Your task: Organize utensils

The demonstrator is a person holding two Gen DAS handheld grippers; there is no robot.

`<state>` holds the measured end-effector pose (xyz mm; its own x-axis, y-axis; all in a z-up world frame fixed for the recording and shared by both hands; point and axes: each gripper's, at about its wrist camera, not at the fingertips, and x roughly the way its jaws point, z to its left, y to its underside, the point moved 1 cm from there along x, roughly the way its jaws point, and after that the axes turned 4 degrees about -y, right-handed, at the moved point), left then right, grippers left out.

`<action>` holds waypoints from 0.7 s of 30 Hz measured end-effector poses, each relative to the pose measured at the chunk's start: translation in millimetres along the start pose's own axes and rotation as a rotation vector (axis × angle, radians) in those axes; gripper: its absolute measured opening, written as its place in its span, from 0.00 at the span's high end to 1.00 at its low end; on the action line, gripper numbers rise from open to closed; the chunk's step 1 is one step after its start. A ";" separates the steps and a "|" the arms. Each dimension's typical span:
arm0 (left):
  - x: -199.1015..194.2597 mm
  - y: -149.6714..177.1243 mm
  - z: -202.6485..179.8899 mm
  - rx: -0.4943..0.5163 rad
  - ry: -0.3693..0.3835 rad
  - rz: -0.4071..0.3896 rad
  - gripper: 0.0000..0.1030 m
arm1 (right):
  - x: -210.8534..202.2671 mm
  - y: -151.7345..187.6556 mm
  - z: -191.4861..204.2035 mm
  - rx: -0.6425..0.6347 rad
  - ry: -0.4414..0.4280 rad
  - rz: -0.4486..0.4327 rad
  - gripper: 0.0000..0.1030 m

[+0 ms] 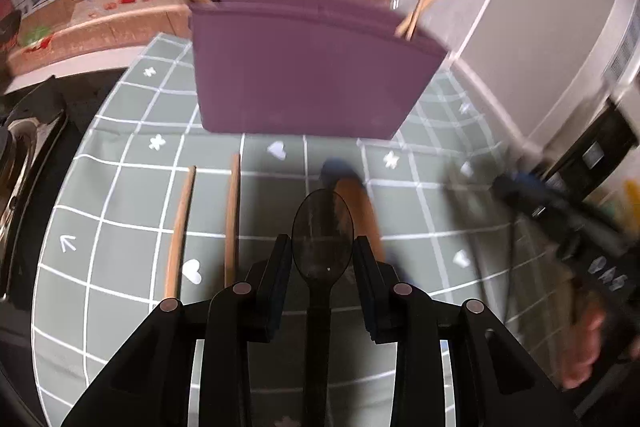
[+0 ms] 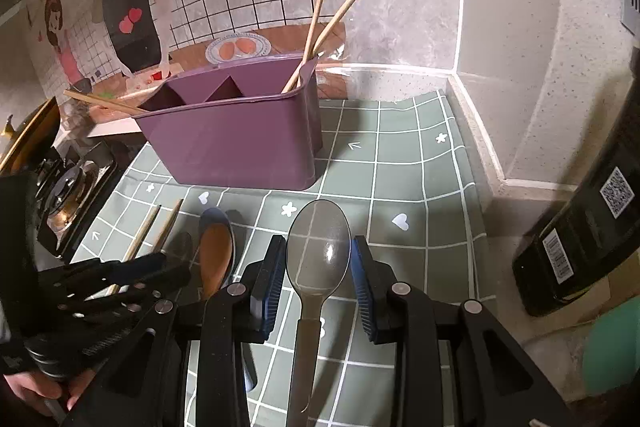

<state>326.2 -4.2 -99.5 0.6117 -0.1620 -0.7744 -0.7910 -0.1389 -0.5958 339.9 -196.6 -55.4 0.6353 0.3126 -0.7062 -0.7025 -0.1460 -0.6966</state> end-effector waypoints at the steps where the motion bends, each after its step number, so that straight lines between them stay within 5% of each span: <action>1: -7.3 -1.0 1.1 -0.011 0.012 -0.023 0.69 | -1.8 0.7 1.5 -0.007 0.002 -0.002 0.71; 10: -71.7 -15.8 3.3 -0.024 0.024 -0.221 0.71 | -30.3 -4.0 11.8 -0.003 0.016 -0.058 0.71; 12: -88.4 -27.4 1.6 -0.007 0.016 -0.269 0.98 | -47.7 -15.5 15.6 -0.004 0.013 -0.104 0.71; 21: -159.1 -106.0 7.8 -0.034 0.096 -0.446 0.98 | -124.9 -98.1 46.1 -0.127 0.073 -0.314 0.71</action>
<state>312.6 44.0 85.2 0.8919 -0.1691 -0.4195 -0.4504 -0.2471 -0.8580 314.7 -178.1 106.9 0.8386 0.2936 -0.4588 -0.4265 -0.1700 -0.8884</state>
